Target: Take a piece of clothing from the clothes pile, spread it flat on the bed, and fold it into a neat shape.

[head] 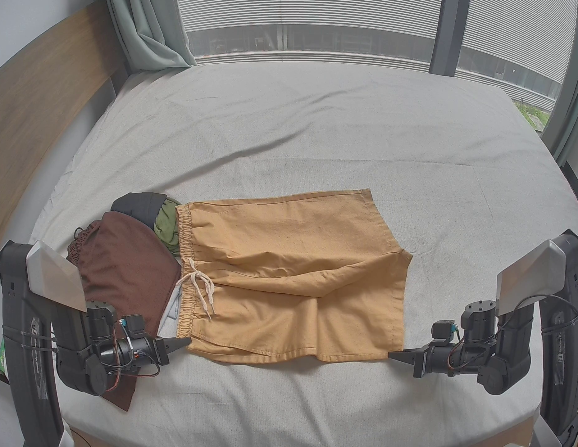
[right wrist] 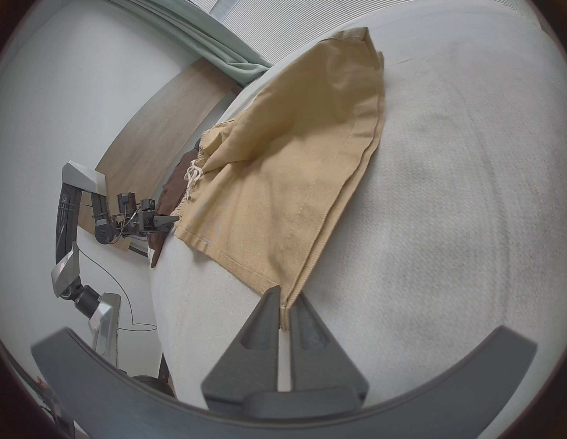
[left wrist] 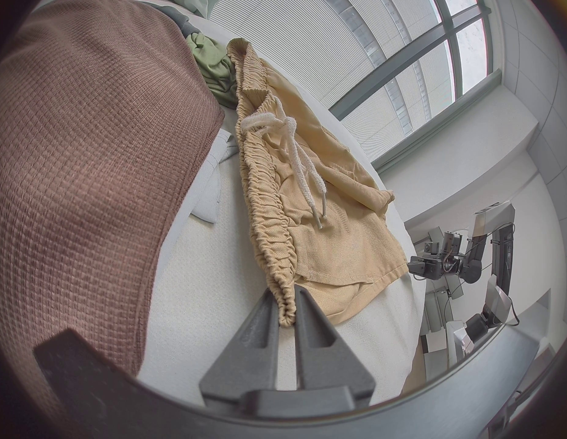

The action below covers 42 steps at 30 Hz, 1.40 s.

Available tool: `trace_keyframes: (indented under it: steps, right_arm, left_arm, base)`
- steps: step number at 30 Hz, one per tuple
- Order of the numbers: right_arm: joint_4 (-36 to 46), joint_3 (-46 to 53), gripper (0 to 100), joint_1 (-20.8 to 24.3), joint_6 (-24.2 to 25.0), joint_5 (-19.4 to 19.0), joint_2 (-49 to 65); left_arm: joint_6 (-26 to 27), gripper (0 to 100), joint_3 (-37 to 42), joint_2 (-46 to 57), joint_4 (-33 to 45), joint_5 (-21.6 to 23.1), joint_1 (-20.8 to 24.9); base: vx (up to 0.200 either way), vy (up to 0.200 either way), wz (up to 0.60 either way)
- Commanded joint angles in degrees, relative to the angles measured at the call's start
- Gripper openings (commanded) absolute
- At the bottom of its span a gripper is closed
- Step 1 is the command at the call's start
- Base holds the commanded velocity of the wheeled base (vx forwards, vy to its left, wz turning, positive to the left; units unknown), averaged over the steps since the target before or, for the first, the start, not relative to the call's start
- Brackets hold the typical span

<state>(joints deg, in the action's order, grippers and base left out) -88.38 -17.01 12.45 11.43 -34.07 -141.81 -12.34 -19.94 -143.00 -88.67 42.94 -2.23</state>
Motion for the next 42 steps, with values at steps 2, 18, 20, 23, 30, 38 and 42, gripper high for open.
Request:
trace_keyframes:
  steps: [2, 18, 20, 23, 30, 38, 42]
  right_arm:
    - [-0.04, 1.71, 0, -1.11, -0.36, 0.23, 0.57]
    - [0.05, 7.95, 0, -3.57, -1.68, 0.06, 4.35]
    - [0.05, 8.83, 0, -3.57, -2.73, 0.06, 4.26]
    - [0.05, 10.33, 0, -3.92, -4.23, 0.06, 3.91]
    - [0.05, 10.77, 0, -3.92, -4.67, 0.06, 3.74]
    - [0.05, 9.45, 0, -4.01, -4.58, 0.15, 3.74]
    - [-0.04, 8.92, 0, -3.83, -4.67, -0.03, 3.74]
  left_arm:
    - [0.12, 0, 0.34, -0.09, -0.01, 0.13, -0.23]
    - [6.36, 0, 6.41, 0.70, -0.01, 4.70, -4.62]
    - [7.15, 0, 6.67, 0.61, -0.01, 4.97, -4.54]
    - [7.24, 0, 6.50, 0.61, -0.01, 4.97, -4.36]
    - [7.06, 0, 6.14, 0.79, -0.01, 4.97, -4.36]
    - [6.80, 0, 5.35, 0.96, -0.01, 4.97, -4.27]
    - [7.06, 100, 5.27, 1.23, -0.01, 4.97, -4.19]
  base:
    - [0.000, 0.000, 0.00]
    - [0.000, 0.000, 0.00]
    - [0.000, 0.000, 0.00]
    - [0.000, 0.000, 0.00]
    - [0.000, 0.000, 0.00]
    - [0.000, 0.000, 0.00]
    - [0.000, 0.000, 0.00]
